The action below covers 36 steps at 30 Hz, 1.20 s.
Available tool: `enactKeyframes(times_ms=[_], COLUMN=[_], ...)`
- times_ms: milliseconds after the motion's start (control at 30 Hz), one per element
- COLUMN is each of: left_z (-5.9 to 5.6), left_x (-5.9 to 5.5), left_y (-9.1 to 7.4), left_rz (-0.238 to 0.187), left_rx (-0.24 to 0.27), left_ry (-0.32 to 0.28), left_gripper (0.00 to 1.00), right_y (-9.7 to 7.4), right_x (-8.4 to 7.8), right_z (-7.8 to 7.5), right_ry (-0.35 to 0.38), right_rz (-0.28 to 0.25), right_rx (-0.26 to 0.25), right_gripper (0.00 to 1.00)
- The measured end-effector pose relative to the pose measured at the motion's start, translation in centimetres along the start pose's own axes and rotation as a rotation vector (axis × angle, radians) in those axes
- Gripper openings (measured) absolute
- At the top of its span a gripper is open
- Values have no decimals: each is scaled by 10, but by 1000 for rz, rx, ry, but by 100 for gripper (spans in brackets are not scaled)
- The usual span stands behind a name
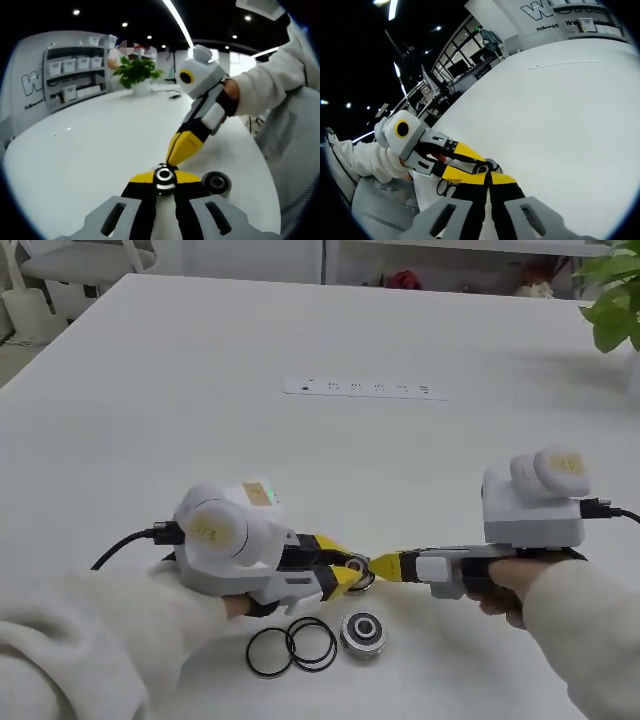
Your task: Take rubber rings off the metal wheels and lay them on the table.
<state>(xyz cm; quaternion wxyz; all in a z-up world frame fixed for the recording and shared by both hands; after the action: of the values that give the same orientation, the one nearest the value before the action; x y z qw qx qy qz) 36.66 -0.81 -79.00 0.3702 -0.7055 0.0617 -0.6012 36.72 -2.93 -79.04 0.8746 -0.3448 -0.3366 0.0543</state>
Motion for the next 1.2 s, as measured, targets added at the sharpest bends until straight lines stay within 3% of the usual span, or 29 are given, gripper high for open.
enactKeyframes(times_ms=[267, 333, 367, 467, 567, 800, 867, 967, 1200], left_z=[0, -1, -1, -1, -2, -2, -2, -1, 3], left_x=[0, 0, 0, 0, 0, -1, 0, 0, 4], left_y=[0, 0, 0, 1, 0, 0, -1, -2, -13], left_rz=[-1, -1, -1, 1, 4, 11, 33, 65, 59], left_rx=[-1, -3, -1, 3, 5, 7, 2, 14, 23], left_ry=[0, 0, 0, 7, 11, -2, -26, 8, -11], left_gripper=[13, 13, 13, 13, 14, 14, 14, 15, 20], right_y=[4, 4, 5, 9, 6, 4, 2, 0, -5], right_x=[5, 9, 12, 9, 9, 9, 10, 11, 16], right_z=[8, 13, 21, 17, 14, 7, 4, 5, 6], right_ry=[-39, -51, -57, -112, -73, -61, -51, -49, -48], right_rz=[-1, -17, -27, 8, -5, -8, -9, -15, -40], right_rx=[9, 31, 75, 20, 41, 13, 9, 5, 3], right_gripper=[0, 0, 0, 0, 0, 0, 0, 0, 0])
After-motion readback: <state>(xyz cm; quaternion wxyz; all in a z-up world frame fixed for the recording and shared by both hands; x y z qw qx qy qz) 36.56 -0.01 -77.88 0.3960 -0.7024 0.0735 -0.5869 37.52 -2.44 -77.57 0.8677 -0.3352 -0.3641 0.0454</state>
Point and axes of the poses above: the centre of the closed fingertips' face, and the gripper's own axes: y roughly forward along the fingers, z roughly to its left, x roughly out of its top, the point moved 1 cm from there along -y, roughly backward along the fingers, and after that the axes turned 13 degrees about z, right-handed, at the moved point
